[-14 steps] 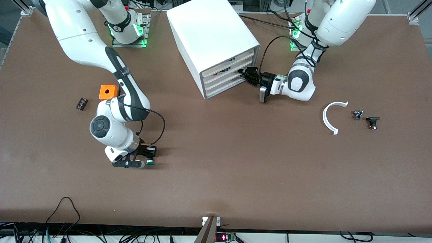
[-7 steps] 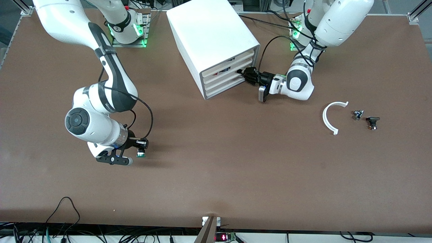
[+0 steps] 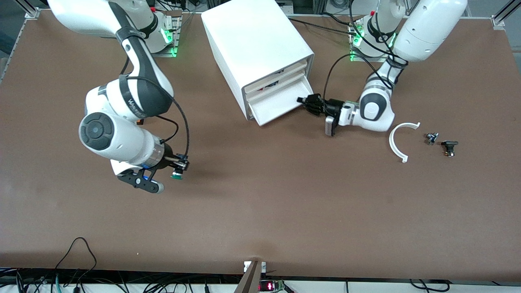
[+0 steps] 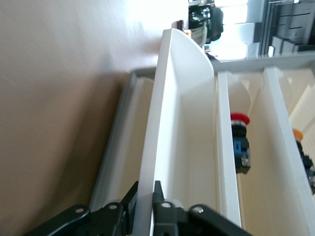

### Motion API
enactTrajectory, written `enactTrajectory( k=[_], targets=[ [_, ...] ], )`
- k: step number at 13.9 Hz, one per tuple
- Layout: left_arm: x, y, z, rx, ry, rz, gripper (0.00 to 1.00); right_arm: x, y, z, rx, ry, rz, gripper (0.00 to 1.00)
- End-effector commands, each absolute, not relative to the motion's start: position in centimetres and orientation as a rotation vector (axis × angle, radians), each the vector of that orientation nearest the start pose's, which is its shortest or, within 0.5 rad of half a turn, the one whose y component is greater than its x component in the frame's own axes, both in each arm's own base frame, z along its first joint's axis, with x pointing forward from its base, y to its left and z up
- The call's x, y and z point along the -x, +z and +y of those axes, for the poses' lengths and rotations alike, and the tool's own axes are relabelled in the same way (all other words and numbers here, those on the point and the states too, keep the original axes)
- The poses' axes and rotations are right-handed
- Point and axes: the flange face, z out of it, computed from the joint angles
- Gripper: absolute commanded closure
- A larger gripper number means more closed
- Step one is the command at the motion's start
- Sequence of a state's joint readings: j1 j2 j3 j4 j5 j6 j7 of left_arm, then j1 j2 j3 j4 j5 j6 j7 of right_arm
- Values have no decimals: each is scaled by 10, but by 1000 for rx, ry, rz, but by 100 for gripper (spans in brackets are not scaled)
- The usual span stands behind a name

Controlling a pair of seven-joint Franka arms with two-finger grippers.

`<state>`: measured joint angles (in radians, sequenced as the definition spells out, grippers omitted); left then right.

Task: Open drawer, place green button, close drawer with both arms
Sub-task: 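Carry the green button with the right gripper over the open drawer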

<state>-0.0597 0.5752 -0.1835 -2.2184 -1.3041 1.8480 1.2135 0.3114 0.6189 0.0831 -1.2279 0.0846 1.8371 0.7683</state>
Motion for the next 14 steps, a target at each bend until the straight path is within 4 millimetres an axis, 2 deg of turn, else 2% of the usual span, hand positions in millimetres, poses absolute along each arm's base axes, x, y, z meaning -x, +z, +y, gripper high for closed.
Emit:
enactTrajectory(
  k=[1, 3, 4, 8, 9, 10, 12, 14],
  targets=[
    [-476, 109, -167, -1868, -278, -359, 100, -676, 418, 325, 2913, 84, 820, 100],
    [-499, 104, -149, -1896, -282, -357, 100, -663, 421, 363, 2874, 51, 929, 100],
    [-507, 106, -146, -1902, -275, -358, 100, -655, 425, 385, 2826, 19, 995, 100],
    [-527, 115, -135, -1944, -294, -350, 100, -609, 435, 470, 2642, -4, 1227, 100],
    [-529, 116, -128, -1954, -299, -350, 55, -594, 434, 492, 2609, 1, 1267, 100],
    [-531, 119, -125, -1951, -292, -354, 1, -581, 426, 509, 2610, 3, 1290, 100],
    [-531, 125, -124, -1926, -323, -332, 0, -563, 414, 536, 2561, -27, 1366, 100],
    [-542, 140, -124, -1938, -356, -292, 0, -544, 390, 563, 2550, -48, 1412, 100]
  ],
)
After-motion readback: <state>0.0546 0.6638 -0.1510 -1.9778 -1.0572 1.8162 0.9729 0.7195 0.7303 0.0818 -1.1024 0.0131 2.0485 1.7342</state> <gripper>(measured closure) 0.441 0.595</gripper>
